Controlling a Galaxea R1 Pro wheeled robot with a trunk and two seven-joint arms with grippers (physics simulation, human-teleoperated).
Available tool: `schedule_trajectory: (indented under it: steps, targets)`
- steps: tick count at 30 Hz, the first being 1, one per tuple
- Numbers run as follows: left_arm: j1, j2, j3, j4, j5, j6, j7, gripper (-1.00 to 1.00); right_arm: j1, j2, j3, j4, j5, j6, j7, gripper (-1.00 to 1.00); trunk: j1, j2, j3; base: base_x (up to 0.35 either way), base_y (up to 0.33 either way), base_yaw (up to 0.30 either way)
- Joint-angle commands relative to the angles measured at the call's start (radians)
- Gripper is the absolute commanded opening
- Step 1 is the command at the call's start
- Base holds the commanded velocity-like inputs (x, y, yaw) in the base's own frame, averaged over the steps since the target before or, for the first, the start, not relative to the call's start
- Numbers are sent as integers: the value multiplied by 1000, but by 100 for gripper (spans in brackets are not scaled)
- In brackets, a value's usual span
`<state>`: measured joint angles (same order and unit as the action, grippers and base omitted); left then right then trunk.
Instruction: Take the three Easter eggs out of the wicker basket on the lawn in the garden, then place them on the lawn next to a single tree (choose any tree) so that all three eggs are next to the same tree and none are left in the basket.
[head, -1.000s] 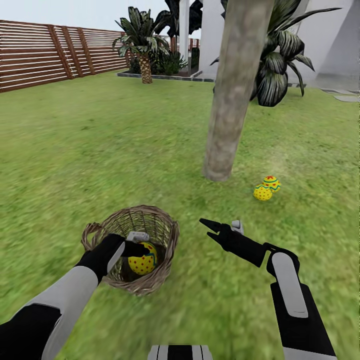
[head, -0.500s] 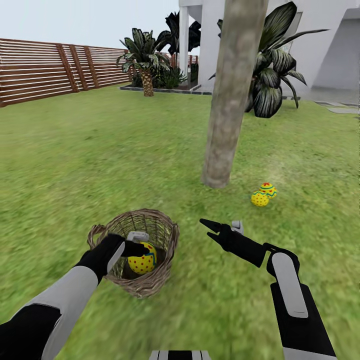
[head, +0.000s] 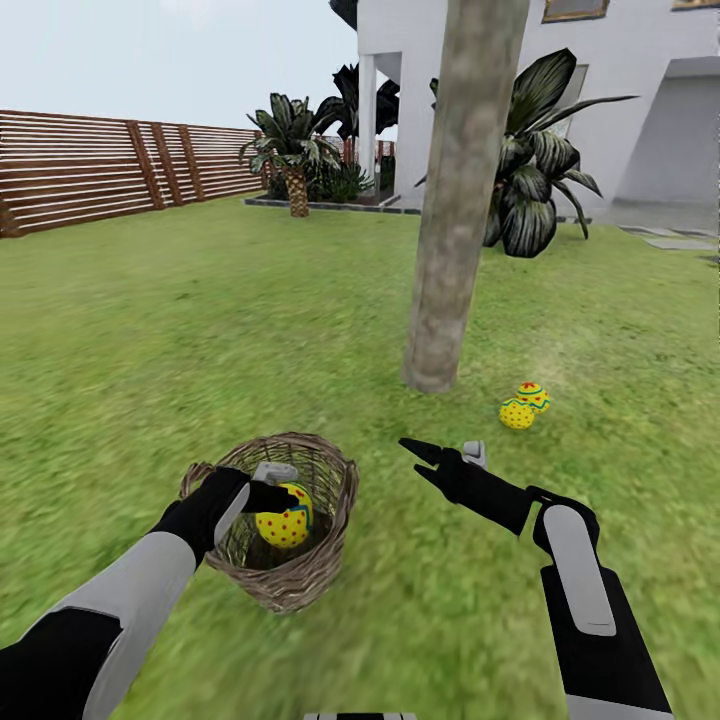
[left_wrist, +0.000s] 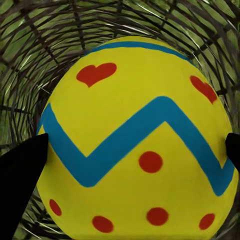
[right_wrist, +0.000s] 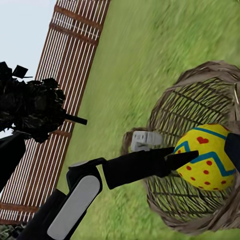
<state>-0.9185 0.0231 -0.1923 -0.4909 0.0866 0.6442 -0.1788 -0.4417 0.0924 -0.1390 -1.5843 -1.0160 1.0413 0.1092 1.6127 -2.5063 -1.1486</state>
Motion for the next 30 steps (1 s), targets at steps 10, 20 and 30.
schedule_trajectory:
  steps: [10,20,30]
  targets:
    - [0,1,-7,-2,8,4,2,-100,-1,1,-2,0,11,6,10,100,-5,2,38,0,0,0]
    - [0,0,-9,-2,8,5,2,-100,0,1,-2,0,11,6,10,100,-9,4,77,-110,0,0]
    - [1,0,-13,-1,8,6,33,-100,0,1,-2,1,11,6,10,100,-20,20,114,-45,0,0]
